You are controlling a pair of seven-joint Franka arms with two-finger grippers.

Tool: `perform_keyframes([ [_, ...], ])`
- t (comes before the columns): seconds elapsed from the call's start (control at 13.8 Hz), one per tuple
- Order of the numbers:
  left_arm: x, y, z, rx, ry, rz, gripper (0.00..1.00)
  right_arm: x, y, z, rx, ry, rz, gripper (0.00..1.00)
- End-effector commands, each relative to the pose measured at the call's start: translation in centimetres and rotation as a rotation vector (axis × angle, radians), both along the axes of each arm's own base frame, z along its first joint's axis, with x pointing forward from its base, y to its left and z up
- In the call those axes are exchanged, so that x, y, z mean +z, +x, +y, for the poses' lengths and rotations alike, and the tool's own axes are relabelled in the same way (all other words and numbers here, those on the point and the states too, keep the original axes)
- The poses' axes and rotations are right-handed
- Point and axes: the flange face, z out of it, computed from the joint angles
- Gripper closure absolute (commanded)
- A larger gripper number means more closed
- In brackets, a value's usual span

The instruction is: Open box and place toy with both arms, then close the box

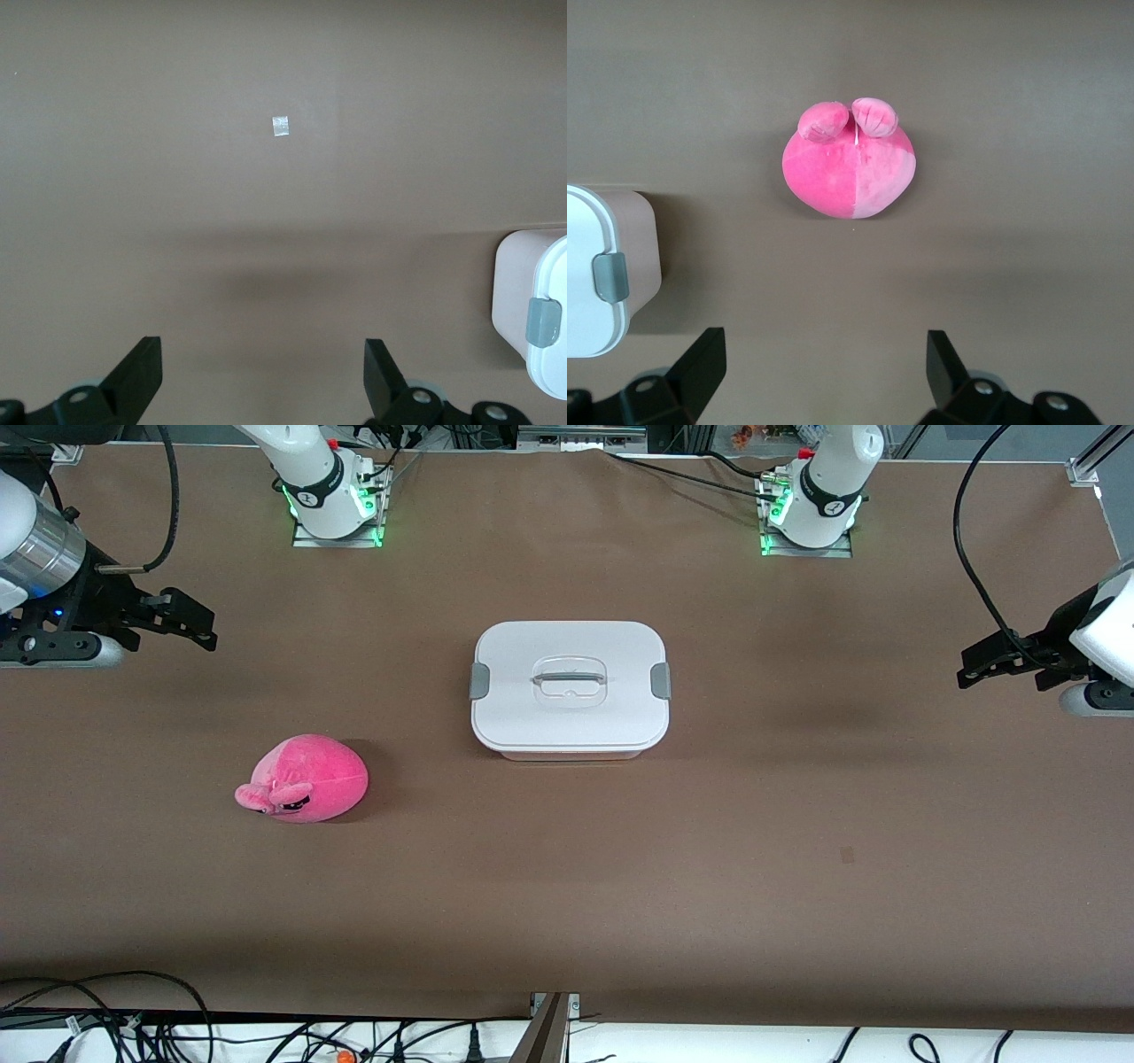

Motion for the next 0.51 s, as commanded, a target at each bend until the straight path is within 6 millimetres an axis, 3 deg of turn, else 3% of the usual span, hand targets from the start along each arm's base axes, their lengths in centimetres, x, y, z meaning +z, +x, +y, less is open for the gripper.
perform_keyframes([
  [0.0,0.43,0.36,0.39,-0.016,0.015,0.004,0.0,0.36,0.22,-0.27,0.011,-0.011,-0.006,0.0],
  [0.44,0.28,0.47,0.21,-0.016,0.015,0.007,0.0,0.48,0.38,-0.27,0.011,-0.011,-0.02,0.0],
])
